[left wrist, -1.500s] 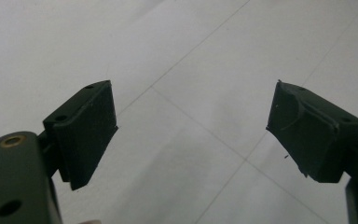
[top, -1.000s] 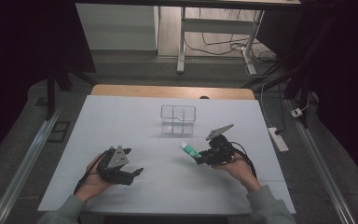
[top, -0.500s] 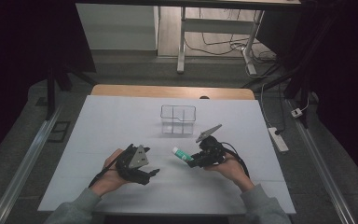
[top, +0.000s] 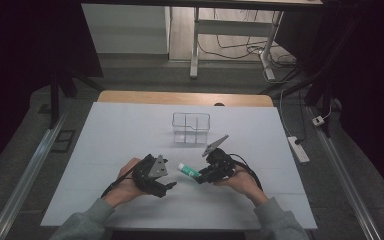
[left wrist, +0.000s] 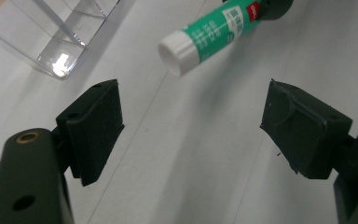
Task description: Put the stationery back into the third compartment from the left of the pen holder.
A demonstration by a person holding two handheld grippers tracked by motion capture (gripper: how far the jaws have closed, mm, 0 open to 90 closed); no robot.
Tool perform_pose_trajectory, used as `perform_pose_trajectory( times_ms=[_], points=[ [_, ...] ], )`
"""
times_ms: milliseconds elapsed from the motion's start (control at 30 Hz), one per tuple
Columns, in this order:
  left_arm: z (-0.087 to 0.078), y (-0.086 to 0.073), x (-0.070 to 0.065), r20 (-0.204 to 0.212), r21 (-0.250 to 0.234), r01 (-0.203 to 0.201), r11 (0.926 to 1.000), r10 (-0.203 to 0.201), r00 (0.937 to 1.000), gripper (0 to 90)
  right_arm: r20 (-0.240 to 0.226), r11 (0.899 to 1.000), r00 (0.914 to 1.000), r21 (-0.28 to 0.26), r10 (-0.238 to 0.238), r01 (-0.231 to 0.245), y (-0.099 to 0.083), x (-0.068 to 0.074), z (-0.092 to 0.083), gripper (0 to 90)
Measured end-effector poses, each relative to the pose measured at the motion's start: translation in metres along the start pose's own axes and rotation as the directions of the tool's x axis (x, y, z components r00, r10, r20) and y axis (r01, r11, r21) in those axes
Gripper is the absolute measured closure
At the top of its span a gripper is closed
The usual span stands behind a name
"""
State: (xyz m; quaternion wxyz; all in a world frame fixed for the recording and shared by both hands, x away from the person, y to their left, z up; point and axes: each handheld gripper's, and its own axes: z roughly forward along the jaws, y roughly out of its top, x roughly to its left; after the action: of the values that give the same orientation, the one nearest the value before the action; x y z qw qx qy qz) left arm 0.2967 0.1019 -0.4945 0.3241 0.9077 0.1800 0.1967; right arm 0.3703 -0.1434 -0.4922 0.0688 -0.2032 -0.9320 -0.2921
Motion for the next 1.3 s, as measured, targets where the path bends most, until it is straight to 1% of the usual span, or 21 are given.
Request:
perform_pose_trajectory(
  times_ms=[133,233,267,300,333,367,433,467,533,600,700,733,933,967,1000,1067,1100,1267,1300],
  points=[
    [0.005,0.007,-0.001,0.005,0.010,-0.029,0.9995,0.029,0.9996,20.2,-0.018,1.000,0.9998,0.020,0.003,-0.002,0.002,0.001,0.003,64.1],
    [0.008,0.012,-0.003,0.010,0.012,-0.054,0.9985,0.054,0.9985,20.4,-0.030,0.999,0.9996,0.032,-0.002,0.003,0.004,0.001,0.006,64.0],
    [0.009,0.014,-0.004,0.015,0.015,-0.059,0.9981,0.059,0.9982,20.7,-0.034,1.000,0.9994,0.029,-0.005,0.005,0.005,0.001,0.007,64.1],
    [0.010,0.016,-0.005,0.018,0.022,-0.068,0.9974,0.068,0.9975,20.8,-0.036,0.999,0.9993,0.037,-0.010,0.011,0.006,0.001,0.007,64.1],
    [0.011,0.018,-0.006,0.019,0.029,-0.081,0.9963,0.081,0.9966,20.8,-0.041,0.999,0.9992,0.037,-0.004,0.006,0.007,0.002,0.008,64.1],
    [0.013,0.020,-0.006,0.022,0.029,-0.090,0.9955,0.090,0.9957,20.8,-0.049,0.999,0.9986,0.033,-0.022,0.023,0.008,0.002,0.008,64.1],
    [0.015,0.024,-0.008,0.035,0.026,-0.099,0.9947,0.098,0.9945,21.3,-0.056,0.999,0.9981,0.033,-0.028,0.030,0.010,0.003,0.008,64.1],
    [0.015,0.026,-0.008,0.040,0.033,-0.116,0.9927,0.115,0.9926,21.5,-0.057,0.999,0.9981,0.033,-0.023,0.025,0.010,0.004,0.007,64.1],
    [0.018,0.029,-0.010,0.046,0.035,-0.129,0.9910,0.127,0.9908,22.2,-0.062,0.999,0.9977,0.029,-0.027,0.029,0.012,0.005,0.008,64.1],
    [0.020,0.031,-0.011,0.053,0.040,-0.146,0.9885,0.144,0.9882,24.0,-0.068,0.999,0.9975,0.035,-0.019,0.022,0.012,0.006,0.008,64.1],
    [0.025,0.033,-0.015,0.058,0.049,-0.172,0.9839,0.169,0.9840,27.1,-0.085,0.999,0.9962,0.026,-0.019,0.021,0.013,0.006,0.009,64.1],
    [0.026,0.034,-0.015,0.060,0.059,-0.188,0.9803,0.185,0.9809,28.2,-0.094,0.999,0.9954,0.023,-0.020,0.022,0.013,0.006,0.009,64.1],
    [0.030,0.034,-0.020,0.056,0.079,-0.245,0.9663,0.241,0.9689,37.7,-0.138,1.000,0.9903,0.009,-0.016,0.017,0.015,0.008,0.008,64.1],
    [0.029,0.035,-0.020,0.057,0.095,-0.270,0.9581,0.266,0.9624,40.5,-0.144,1.000,0.9894,0.008,-0.016,0.017,0.015,0.008,0.008,64.2],
    [0.030,0.034,-0.020,0.059,0.098,-0.277,0.9559,0.272,0.9605,42.1,-0.145,1.000,0.9892,0.011,-0.017,0.018,0.015,0.008,0.008,64.1],
    [0.030,0.034,-0.021,0.062,0.111,-0.298,0.9482,0.293,0.9543,46.8,-0.155,1.000,0.9878,0.014,-0.014,0.016,0.015,0.008,0.008,64.1],
    [0.031,0.033,-0.021,0.070,0.109,-0.296,0.9491,0.289,0.9547,48.5,-0.158,1.000,0.9874,0.014,-0.012,0.014,0.015,0.008,0.008,64.1],
    [0.031,0.032,-0.020,0.109,0.118,-0.315,0.9418,0.303,0.9467,55.6,-0.169,1.000,0.9855,0.015,-0.016,0.019,0.015,0.008,0.008,63.8],
    [0.031,0.031,-0.020,0.119,0.118,-0.315,0.9416,0.302,0.9459,57.6,-0.171,1.000,0.9850,0.008,-0.019,0.020,0.015,0.008,0.008,63.5]
  ],
)
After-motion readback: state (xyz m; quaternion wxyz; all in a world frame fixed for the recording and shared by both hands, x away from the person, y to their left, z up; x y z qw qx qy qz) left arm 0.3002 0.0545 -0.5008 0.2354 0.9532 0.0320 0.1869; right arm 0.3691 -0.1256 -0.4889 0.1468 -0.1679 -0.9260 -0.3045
